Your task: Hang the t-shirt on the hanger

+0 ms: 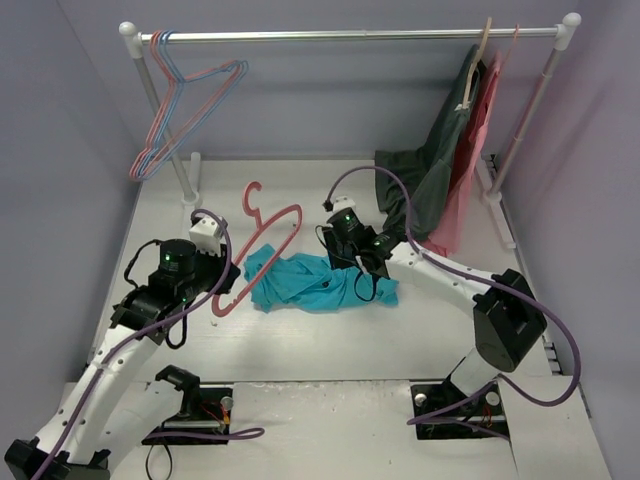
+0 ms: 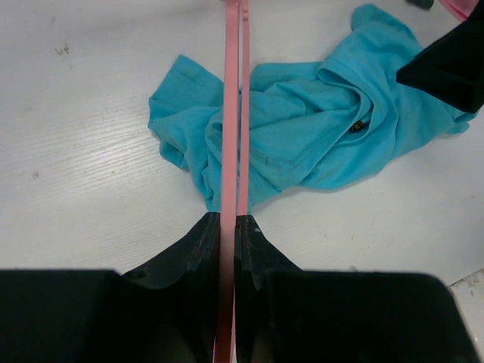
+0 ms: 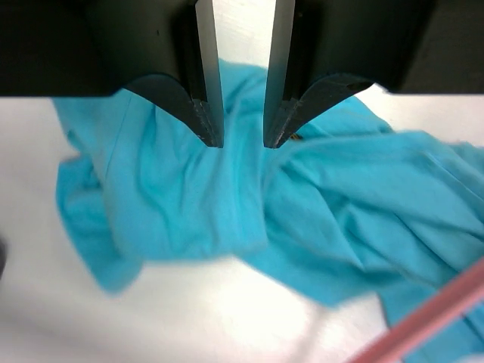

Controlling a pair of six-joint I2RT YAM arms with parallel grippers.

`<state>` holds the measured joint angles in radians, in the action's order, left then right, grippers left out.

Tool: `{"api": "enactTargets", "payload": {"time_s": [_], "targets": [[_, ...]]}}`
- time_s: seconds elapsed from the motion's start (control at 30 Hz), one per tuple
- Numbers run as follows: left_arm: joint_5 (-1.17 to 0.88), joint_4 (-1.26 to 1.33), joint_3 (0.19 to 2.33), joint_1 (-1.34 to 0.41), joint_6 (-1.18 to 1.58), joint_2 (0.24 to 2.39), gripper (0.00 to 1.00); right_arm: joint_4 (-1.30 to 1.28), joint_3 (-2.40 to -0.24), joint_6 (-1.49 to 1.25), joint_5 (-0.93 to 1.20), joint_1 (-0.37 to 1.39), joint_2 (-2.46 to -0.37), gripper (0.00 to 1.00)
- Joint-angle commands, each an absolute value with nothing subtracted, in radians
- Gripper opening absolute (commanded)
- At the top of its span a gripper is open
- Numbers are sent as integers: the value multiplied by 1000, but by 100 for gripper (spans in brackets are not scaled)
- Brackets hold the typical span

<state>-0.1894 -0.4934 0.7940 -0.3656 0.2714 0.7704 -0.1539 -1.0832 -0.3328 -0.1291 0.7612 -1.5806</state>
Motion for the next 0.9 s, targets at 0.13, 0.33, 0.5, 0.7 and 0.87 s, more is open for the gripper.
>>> {"api": "enactTargets", "payload": {"time_s": [0.13,0.33,0.5,0.7,0.87], "targets": [[-179,-489,885,-370,255,742,0,-144,-1261,-229,-141,770,-1707,29],[-173,-508,881,-370,256,723,0,-124,-1289,-210,-120,770,-1798,27],[-178,-520,884,-370,259,716,0,-112,-1298,-201,-129,770,-1844,28],[-209,-520,891,-370,261,715,0,-109,-1305,-195,-144,772,-1874,23],[-229,-522,896,-371,259,707,0,-113,-1310,-183,-184,769,-1881,2]]}}
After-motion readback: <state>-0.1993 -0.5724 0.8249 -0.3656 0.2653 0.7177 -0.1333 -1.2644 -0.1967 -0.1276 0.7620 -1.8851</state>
